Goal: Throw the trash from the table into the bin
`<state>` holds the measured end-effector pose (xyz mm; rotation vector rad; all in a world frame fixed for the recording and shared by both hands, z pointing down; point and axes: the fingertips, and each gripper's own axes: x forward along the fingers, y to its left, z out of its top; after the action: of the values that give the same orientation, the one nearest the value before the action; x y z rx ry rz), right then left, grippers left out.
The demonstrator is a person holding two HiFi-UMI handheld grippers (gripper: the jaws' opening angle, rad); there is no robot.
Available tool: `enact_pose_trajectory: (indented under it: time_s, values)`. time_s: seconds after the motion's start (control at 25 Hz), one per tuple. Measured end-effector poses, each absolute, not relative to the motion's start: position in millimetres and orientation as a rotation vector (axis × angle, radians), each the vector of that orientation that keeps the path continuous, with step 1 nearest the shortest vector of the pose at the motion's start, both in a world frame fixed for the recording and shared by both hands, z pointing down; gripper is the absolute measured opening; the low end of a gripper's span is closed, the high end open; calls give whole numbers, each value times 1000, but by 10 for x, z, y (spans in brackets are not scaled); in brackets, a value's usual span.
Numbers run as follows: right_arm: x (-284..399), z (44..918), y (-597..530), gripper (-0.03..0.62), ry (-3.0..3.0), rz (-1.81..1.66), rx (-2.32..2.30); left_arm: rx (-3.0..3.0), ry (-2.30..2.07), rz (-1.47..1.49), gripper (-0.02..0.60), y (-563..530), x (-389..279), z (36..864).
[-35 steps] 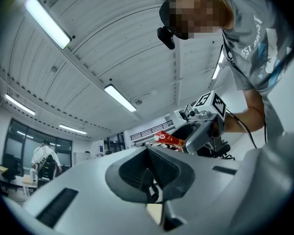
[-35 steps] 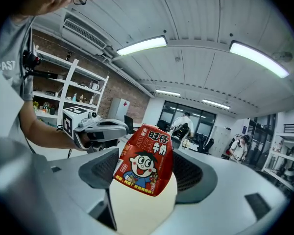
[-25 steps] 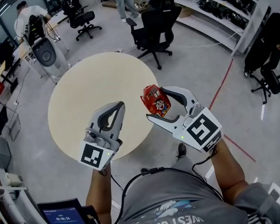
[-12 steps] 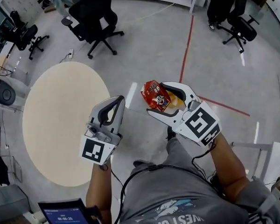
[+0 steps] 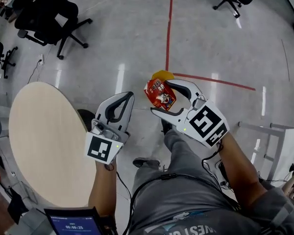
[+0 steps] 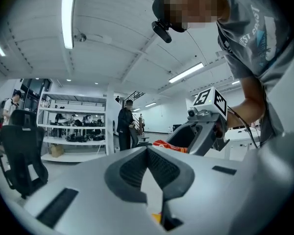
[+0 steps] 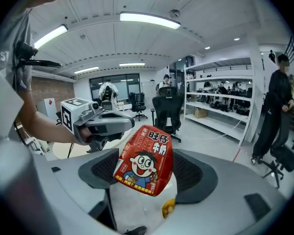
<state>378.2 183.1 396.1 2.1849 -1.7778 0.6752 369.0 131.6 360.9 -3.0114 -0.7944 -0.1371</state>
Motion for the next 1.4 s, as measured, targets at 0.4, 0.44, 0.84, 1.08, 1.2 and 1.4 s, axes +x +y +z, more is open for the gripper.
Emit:
enact_pose_trajectory:
  time_s: [0.4,0.44,0.84,1.08,1.2,1.4]
  values:
    - [4554,5856,2164,353,-1670,930,2205,-3026,-928,-352,43,1643,4415,5300]
    - [4627,6098,2190,353,-1665,965,2199,-3037,-937,-391,43,1663,4476,5535]
    - [5097,7598,2213,353,-1592,1161,2191,-3066,-961,-663,43,1735,4843,7018]
    - [5401,8584,2247,353,-1579,1251,2171,-3055,-940,-782,43,1745,5129,7925]
    - [5437,8818,2268,353,-1565,1270,2156,-3058,-930,-812,43,1727,5133,8117]
    - [5471,9130,2264,354,-1558,1302,2154,-3057,-943,-859,43,1741,5087,8350]
